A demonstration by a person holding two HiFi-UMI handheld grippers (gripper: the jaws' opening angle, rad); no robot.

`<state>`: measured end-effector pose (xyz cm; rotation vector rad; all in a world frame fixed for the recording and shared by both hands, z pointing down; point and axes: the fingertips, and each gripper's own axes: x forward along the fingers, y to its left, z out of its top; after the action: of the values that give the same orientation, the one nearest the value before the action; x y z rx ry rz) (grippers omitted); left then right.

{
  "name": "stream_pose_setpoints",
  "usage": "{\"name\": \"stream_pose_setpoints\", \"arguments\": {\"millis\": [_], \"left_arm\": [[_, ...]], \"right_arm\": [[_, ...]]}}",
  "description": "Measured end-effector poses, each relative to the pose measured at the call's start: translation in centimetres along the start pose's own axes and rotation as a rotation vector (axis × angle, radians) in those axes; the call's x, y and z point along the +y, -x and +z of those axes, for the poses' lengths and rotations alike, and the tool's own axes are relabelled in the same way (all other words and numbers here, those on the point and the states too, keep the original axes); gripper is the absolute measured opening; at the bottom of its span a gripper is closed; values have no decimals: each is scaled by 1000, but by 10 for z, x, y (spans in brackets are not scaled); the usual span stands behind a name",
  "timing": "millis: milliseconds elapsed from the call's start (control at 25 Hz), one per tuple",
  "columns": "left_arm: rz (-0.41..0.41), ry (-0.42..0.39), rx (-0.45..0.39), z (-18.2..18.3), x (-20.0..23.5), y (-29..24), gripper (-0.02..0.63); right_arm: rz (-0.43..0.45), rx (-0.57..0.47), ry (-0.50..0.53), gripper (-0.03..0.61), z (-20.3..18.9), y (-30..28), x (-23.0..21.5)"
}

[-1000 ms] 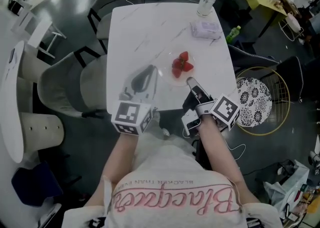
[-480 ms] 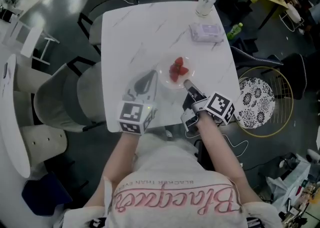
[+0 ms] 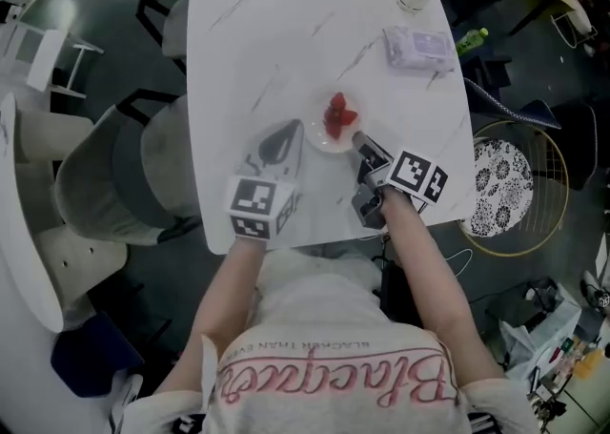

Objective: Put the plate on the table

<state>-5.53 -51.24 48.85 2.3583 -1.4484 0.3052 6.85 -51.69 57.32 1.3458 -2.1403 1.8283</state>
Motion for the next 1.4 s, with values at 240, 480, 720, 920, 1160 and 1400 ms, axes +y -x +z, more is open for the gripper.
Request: {"name": "stream_pose_setpoints", "arguments": {"millis": [240, 480, 720, 920, 1160, 1400], "left_arm": [[-9, 19, 28, -9, 10, -21, 3], [-14, 33, 53, -19, 15, -34, 3], [1, 34, 61, -25, 18, -40, 3], [24, 18, 41, -18, 10, -35, 3], [59, -17, -9, 4, -9, -17, 3], [83, -86, -89, 35, -41, 5, 3]], "right_arm": [[-150, 49, 127, 11, 15, -19, -28], [-327, 94, 383, 54, 27, -35, -45], [-397, 73, 614, 71, 40, -44, -44], [-336, -10, 632, 63, 53, -22, -29], [-165, -108, 716, 28, 61, 24, 25], [-38, -233, 955, 3, 60, 74, 85]]}}
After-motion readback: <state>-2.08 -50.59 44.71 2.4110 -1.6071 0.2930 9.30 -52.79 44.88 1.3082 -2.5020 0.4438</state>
